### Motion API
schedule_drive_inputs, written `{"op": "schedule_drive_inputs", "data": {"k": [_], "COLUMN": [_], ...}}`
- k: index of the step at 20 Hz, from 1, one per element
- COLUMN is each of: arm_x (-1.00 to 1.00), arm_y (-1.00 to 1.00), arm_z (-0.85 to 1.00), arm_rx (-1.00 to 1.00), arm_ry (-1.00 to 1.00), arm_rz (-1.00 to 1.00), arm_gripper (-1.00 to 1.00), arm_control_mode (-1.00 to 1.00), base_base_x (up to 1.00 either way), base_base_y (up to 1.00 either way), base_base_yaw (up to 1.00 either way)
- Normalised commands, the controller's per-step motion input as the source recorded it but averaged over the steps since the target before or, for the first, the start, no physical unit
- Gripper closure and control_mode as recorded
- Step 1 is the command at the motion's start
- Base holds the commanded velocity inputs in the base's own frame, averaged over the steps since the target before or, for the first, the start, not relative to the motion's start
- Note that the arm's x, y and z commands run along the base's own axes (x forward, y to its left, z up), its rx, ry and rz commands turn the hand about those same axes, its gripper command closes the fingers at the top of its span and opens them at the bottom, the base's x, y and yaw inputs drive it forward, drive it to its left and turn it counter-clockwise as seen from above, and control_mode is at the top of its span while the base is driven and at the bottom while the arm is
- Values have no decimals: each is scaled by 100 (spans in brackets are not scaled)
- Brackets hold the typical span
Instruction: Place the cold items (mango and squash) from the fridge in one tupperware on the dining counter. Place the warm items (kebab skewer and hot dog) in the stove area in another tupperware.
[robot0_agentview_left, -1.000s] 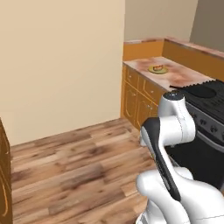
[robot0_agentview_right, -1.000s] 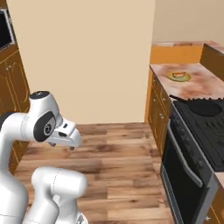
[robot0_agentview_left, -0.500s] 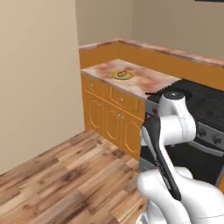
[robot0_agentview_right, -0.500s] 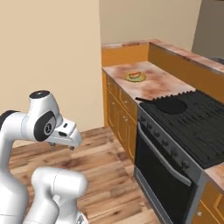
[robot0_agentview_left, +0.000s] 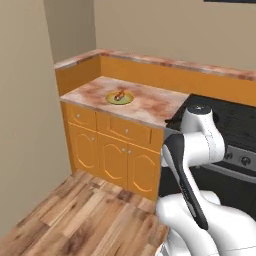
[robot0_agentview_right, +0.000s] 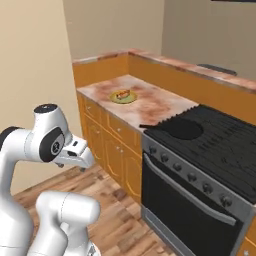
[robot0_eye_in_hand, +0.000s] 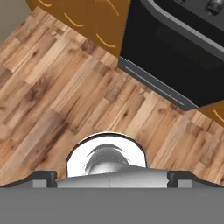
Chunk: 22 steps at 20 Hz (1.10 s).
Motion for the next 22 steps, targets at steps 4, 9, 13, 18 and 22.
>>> {"op": "schedule_drive_inputs", "data": {"k": [4,9,13,18,22], "arm_x": [0,0,0,0,0], "arm_y": [0,0,0,0,0], "arm_z": [0,0,0,0,0], "arm_rx": [0,0,0,0,0], "arm_ry": [0,0,0,0,0], "arm_rz": [0,0,0,0,0], "arm_gripper": [-100,-100,-100,-100,-100], "arm_control_mode": [100,100,100,100,100], "base_base_x": [77,64,59,60,63], "base_base_y": [80,99,99,80,64], "base_base_yaw": [-56,-51,-47,-37,-31]}}
